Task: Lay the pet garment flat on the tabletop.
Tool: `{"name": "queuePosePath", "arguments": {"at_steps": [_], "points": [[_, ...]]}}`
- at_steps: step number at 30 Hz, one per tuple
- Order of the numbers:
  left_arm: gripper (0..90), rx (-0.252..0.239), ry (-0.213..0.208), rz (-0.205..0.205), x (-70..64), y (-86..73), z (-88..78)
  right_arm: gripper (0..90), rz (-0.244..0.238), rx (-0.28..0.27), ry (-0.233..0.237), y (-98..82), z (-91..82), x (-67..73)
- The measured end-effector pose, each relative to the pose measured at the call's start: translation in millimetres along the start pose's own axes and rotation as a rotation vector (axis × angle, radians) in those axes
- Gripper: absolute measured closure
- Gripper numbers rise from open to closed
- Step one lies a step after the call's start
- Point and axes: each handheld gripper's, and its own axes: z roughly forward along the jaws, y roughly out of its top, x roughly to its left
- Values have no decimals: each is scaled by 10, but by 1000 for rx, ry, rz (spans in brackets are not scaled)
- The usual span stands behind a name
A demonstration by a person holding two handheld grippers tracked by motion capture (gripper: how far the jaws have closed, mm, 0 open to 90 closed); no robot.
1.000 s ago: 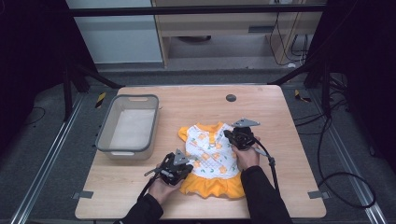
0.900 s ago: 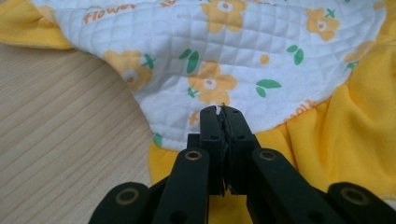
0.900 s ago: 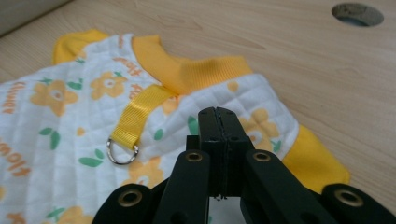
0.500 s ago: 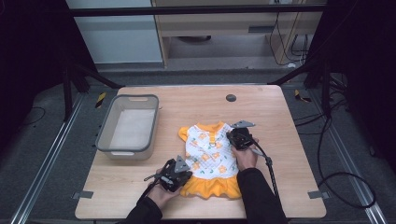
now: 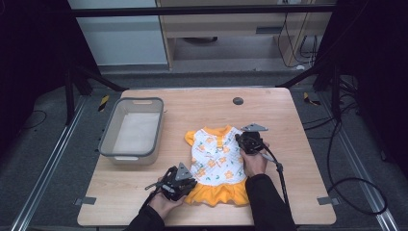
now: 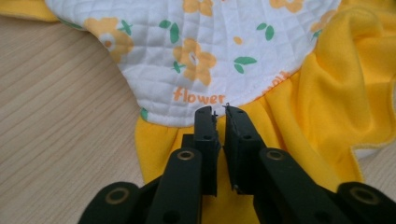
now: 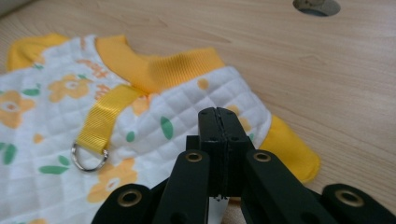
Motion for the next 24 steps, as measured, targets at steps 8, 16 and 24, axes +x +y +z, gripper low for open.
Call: {"name": "queuePosePath", "arguments": {"at_steps": [8, 16, 24], "points": [[687, -87, 23, -5, -2, 34, -187, 873, 4, -64, 50, 51, -360, -27], [486, -148, 87, -54, 140, -63, -378, 760, -2, -113, 84, -37, -840, -59], [379, -142, 126, -86, 267, -283, -529, 454, 37, -118, 122, -324, -1135, -157]]}}
